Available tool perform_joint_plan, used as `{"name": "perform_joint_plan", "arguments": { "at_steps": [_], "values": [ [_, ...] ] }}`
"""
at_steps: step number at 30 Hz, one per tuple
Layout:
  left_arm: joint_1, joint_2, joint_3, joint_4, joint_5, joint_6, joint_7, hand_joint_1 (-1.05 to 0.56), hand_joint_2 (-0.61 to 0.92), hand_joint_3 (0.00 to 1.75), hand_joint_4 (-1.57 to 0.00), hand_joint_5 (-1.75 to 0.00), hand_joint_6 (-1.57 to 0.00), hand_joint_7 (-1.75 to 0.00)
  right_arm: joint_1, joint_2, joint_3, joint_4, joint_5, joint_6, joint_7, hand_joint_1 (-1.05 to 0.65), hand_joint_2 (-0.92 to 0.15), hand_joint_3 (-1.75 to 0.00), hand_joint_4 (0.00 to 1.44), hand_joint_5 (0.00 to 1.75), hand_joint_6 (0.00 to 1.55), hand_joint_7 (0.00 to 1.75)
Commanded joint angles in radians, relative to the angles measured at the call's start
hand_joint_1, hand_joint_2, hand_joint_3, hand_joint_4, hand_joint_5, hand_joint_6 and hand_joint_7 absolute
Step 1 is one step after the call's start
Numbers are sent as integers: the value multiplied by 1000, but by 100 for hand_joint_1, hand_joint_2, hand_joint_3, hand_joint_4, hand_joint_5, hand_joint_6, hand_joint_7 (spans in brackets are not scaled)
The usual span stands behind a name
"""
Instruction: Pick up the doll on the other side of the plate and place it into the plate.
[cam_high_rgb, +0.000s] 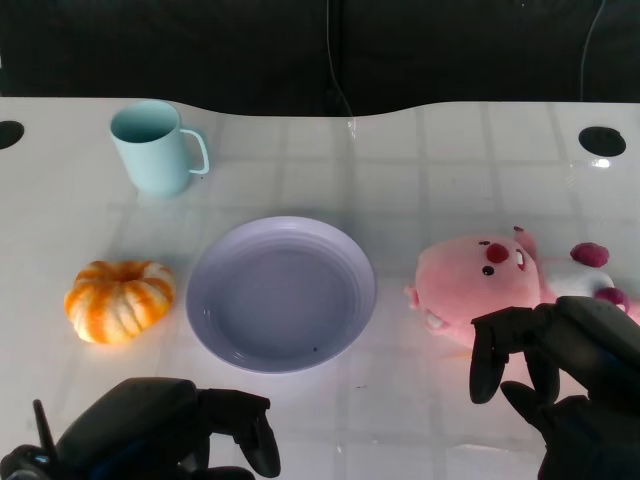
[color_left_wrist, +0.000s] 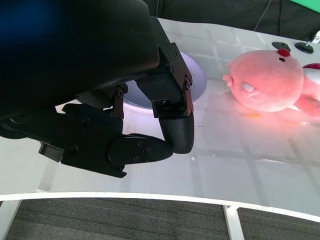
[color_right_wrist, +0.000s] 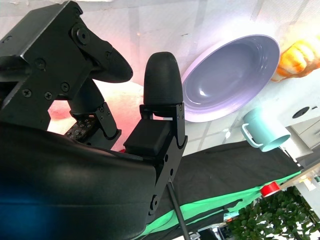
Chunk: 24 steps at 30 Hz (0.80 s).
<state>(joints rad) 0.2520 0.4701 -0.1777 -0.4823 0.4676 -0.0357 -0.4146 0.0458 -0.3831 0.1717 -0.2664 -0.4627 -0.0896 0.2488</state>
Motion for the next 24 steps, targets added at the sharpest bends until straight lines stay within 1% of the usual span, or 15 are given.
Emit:
{"name": "perform_joint_plan", "arguments": {
  "at_steps": [1,24],
  "values": [
    [-1,20,7,-3,5,4,-10,-32,92,40,-65,-148,-71,-94,-9,-7,-5,1,0,-8,-7,-2,-24,-138,93,169,92,121],
    [-1,21,6,3,6,2,-6,-32,92,40,-65,-145,-71,-93,-8,-6,-3,-6,-7,8,-3,-2,-26,-135,92,169,92,120]
  ]
}}
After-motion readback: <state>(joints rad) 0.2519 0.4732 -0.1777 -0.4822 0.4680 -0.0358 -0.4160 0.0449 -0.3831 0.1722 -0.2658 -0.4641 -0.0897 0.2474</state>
